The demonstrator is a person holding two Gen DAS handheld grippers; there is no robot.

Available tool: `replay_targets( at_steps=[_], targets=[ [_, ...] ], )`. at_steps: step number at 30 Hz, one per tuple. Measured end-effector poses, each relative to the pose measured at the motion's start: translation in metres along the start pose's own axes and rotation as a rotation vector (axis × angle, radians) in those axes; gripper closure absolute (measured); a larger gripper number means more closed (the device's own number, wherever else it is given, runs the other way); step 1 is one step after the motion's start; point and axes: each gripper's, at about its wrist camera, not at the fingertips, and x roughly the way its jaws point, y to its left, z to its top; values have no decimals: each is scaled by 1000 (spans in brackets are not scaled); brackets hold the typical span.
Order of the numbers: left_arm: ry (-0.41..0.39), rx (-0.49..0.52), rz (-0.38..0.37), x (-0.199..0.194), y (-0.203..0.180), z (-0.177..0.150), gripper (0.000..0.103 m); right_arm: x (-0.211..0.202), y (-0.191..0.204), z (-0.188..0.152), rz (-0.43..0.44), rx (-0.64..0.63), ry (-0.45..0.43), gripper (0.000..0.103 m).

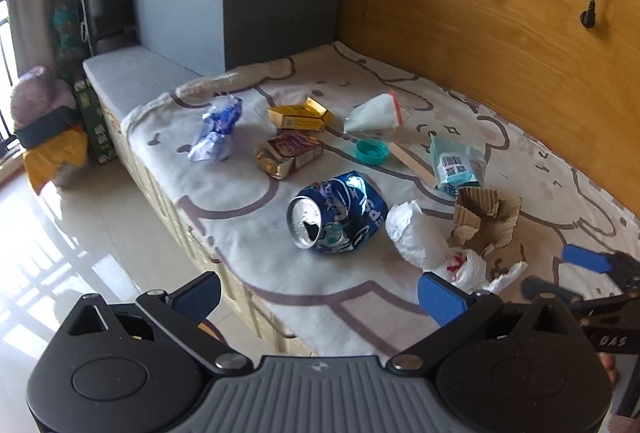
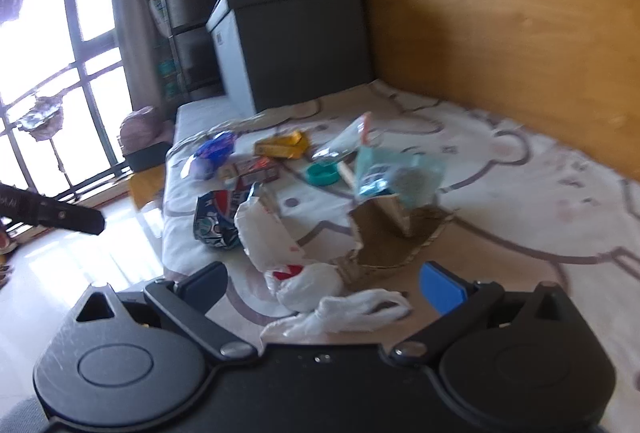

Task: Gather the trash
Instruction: 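Grasp the blue Pepsi can with the left tool while the right tool grasps the white plastic bag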

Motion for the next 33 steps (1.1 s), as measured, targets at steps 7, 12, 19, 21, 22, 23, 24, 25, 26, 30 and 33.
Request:
replay_targets(
  at_steps=[7, 12, 19, 21, 22, 23, 24, 25, 26, 30, 33],
  targets=[
    [85, -74, -49, 37, 0, 30, 0, 51, -9, 6, 92, -40, 104, 0],
    [123, -139, -33, 62, -1, 52, 0, 70, -3, 10, 143, -96, 167, 22],
    [188, -279, -10, 107, -4, 76, 0, 91, 13, 12, 191, -267, 236, 33],
    [217, -317, 6, 119, -6, 79, 0, 98, 11, 12, 179, -278, 247, 36],
    [229, -329, 17, 124, -8, 81, 0, 102, 9, 12, 175, -277, 256, 37],
    [238, -338, 33, 129, -10, 82, 0, 105, 8, 13, 176, -279, 261, 38],
    [244, -343, 50, 133, -12, 82, 0, 106, 9, 13, 179, -283, 263, 40],
    [247, -344, 65, 137, -15, 83, 0, 108, 9, 13, 175, -287, 265, 41],
    [250, -341, 77, 140, -17, 84, 0, 109, 11, 12, 169, -291, 268, 41],
    [259, -318, 136, 154, -27, 87, 0, 117, 9, 7, 165, -241, 284, 40],
    [267, -348, 185, 162, -29, 88, 0, 115, 10, 2, 135, -208, 267, 45]
  ],
)
